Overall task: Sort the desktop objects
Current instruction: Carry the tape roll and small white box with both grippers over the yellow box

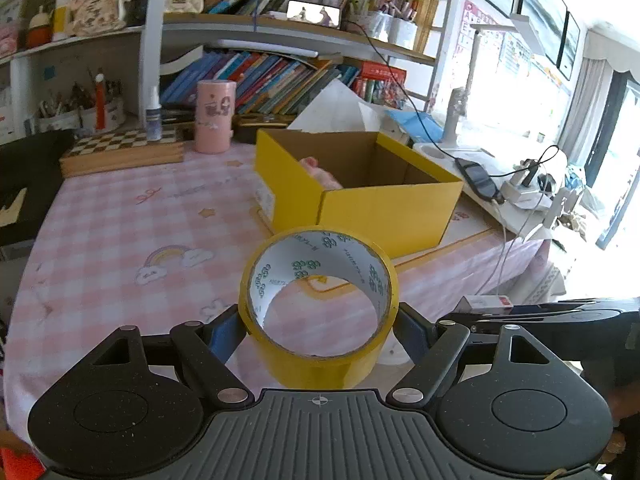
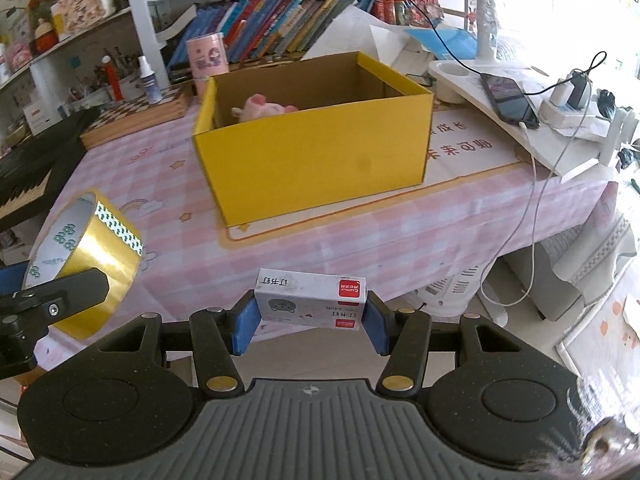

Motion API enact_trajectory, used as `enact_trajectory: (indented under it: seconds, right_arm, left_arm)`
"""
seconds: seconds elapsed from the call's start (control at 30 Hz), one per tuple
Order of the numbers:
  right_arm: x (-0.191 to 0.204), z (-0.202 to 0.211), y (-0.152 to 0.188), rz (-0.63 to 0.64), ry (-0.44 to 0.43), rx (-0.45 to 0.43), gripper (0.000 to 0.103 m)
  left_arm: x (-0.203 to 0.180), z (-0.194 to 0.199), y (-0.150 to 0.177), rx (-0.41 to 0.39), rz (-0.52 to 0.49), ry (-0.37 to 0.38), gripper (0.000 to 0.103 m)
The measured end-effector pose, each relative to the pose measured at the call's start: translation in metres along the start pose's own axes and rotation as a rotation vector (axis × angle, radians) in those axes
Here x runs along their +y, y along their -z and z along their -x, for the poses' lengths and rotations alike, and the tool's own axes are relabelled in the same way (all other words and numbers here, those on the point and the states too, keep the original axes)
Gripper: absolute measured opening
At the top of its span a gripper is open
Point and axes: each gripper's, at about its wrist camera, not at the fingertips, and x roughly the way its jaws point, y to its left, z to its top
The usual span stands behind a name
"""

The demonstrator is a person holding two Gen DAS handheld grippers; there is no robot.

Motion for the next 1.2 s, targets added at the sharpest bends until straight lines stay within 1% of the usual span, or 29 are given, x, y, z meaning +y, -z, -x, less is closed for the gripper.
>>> enact_trajectory:
  seconds: [0.3, 0.43, 0.53, 0.7, 0.83, 1.0, 1.1, 1.2]
  right_arm:
    - [-0.033, -0.02, -0.023, 0.005, -0.009, 0.026, 0.052]
    - [-0.048, -0.027, -0.035, 0.012, -0.021, 0.024, 0.052]
    - [-0.059, -0.029, -0.045, 0.02, -0.025, -0.01, 0.052]
    - [-0.077, -0.029, -0.069, 0.049, -0.037, -0.098, 0.052]
    - [-0.09, -0.034, -0.089, 0.063, -0.054, -0.143, 0.052]
    - [-0.103, -0.043, -0.105, 0.087, -0.081, -0.162, 0.052]
    - [-0.112, -0.045, -0.111, 0.092, -0.097, -0.177, 0.052]
    - [-0.121, -0.047, -0.116, 0.096, -0.106, -0.192, 0.052]
  left_arm:
    - [-0.031, -0.027, -0.018, -0.011, -0.025, 0.006, 0.081]
    - [-0.047, -0.036, -0.028, -0.037, -0.039, 0.001, 0.081]
    - [-0.058, -0.04, -0.037, -0.078, -0.054, 0.001, 0.081]
    - [-0.074, -0.053, -0.058, -0.127, -0.062, -0.006, 0.081]
    - [-0.081, -0.072, -0.08, -0.157, -0.072, -0.043, 0.081]
    - [-0.086, -0.102, -0.106, -0.173, -0.089, -0.104, 0.081]
    - [-0.083, -0.126, -0.118, -0.151, -0.07, -0.146, 0.081]
    - [-0.078, -0.154, -0.123, -0.098, -0.046, -0.19, 0.081]
